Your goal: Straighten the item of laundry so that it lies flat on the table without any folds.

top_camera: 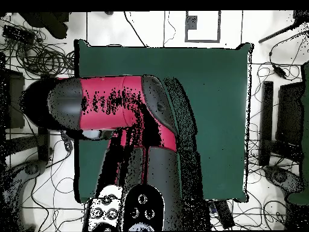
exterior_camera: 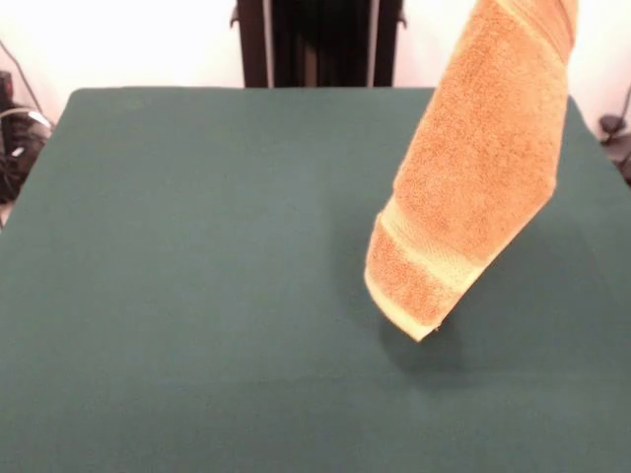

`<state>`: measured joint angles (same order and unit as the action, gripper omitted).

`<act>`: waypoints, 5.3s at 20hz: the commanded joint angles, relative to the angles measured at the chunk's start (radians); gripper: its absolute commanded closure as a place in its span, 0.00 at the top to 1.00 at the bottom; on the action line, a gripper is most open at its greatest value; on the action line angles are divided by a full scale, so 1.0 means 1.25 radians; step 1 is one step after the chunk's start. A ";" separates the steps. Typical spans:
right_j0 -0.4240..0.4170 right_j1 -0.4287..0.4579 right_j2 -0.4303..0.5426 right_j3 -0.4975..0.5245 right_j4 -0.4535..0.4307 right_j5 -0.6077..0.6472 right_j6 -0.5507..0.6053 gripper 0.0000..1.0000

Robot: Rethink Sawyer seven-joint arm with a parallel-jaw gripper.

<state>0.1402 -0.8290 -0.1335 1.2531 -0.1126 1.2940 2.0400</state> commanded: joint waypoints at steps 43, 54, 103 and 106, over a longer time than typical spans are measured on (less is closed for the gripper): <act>-0.297 -0.126 0.119 0.226 -0.138 -0.150 -0.233 0.00; -0.286 -0.065 0.134 0.257 -0.206 -0.309 -0.149 0.00; -0.281 0.202 0.137 -0.186 -0.177 -0.149 -0.132 0.00; -0.278 0.189 0.132 -0.212 -0.172 -0.100 -0.129 0.00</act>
<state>-0.2175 -0.6131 -0.0940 1.0922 -0.3491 0.9849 2.0400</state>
